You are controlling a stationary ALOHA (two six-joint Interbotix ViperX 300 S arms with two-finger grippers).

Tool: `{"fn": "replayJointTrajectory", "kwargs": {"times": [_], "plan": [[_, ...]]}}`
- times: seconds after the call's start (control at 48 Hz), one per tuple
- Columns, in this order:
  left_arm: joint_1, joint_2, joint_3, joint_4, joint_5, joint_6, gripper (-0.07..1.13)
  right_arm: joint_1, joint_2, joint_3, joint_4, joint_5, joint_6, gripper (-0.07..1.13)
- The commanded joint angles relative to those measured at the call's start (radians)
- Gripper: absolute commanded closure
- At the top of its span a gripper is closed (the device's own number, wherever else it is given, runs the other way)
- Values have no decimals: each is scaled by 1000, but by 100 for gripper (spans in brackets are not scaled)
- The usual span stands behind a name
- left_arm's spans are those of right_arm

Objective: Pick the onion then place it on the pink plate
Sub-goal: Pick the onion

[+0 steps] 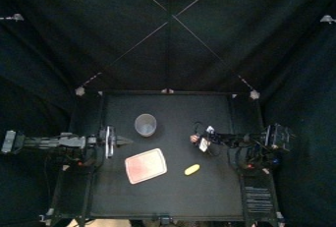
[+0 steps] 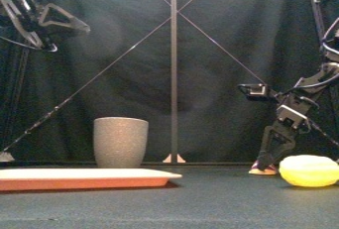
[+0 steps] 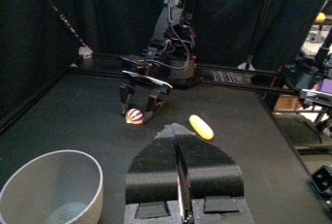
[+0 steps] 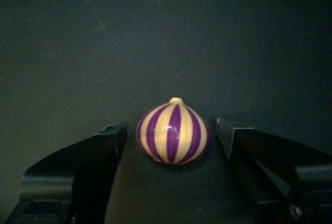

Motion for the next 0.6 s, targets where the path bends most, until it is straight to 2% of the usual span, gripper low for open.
{"fn": "replayJointTrajectory", "kwargs": {"times": [0.021, 0.604], "plan": [[3, 3, -11, -2, -8, 0, 103, -6, -2, -21, 3, -9, -2, 1], [3, 3, -3, -3, -8, 0, 103, 0, 5, -18, 32, -5, 0, 2]]}}
